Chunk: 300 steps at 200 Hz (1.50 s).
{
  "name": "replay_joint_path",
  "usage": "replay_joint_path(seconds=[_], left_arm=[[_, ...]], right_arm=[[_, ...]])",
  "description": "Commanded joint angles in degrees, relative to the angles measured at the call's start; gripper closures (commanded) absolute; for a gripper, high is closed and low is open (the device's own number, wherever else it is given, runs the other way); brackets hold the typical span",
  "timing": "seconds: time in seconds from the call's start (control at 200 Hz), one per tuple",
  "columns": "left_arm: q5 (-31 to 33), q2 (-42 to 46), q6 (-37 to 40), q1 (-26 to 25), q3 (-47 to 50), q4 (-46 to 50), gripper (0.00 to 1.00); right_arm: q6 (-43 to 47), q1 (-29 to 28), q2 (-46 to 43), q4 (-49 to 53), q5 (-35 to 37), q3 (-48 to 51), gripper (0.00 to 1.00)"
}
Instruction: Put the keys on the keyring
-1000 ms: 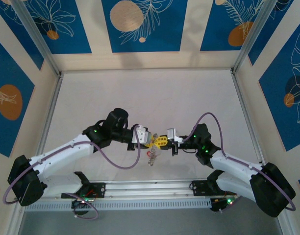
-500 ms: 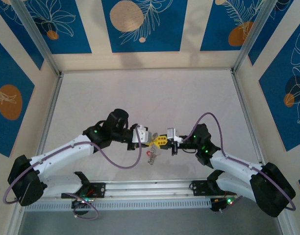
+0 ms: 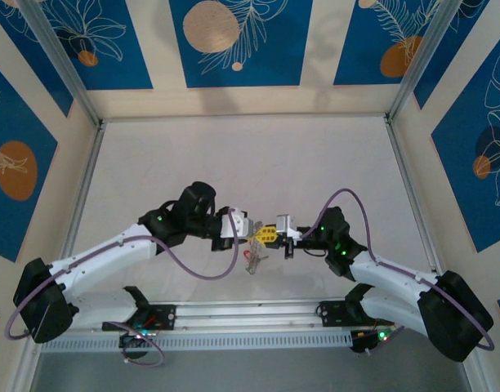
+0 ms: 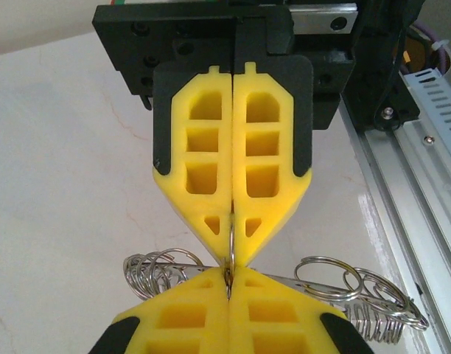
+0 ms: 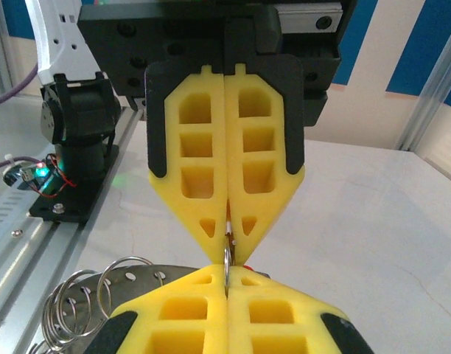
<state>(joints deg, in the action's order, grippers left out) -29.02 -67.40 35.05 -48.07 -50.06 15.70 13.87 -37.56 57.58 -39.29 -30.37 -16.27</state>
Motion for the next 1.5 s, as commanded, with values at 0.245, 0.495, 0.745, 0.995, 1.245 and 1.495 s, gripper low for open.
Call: replay_joint_path(seconds=[0.245,0.495,0.745,0.995,1.245,1.495], left_arm=[[18.1,-5.5,10.2,-6.1,-10.7,17.1,1.0],[20.1,-6.7,10.7,-7.4,-13.3,19.1,1.0],[17.5,-6.1,9.3,-7.4,-13.5,18.0,1.0],[14.5,-5.7,8.6,-7.4,-13.0,17.1,1.0],[13.0,-4.8,7.9,-7.3,-12.5,16.6,0.99],[7.3,2.0,6.6,-5.7,-4.0,8.1,0.82]], right_arm=[[5.7,-1.3,-1.7,10.4,4.6,-2.5,0.84],[5.1,-1.7,-0.6,11.5,5.4,-3.0,0.87],[4.2,-2.5,2.0,10.4,5.0,-3.7,0.79],[1.9,-2.8,3.9,6.2,5.0,-3.8,0.85],[1.2,-2.8,3.7,4.9,5.4,-3.3,1.0],[1.3,-2.7,2.0,-6.8,0.0,0.8,1.0]])
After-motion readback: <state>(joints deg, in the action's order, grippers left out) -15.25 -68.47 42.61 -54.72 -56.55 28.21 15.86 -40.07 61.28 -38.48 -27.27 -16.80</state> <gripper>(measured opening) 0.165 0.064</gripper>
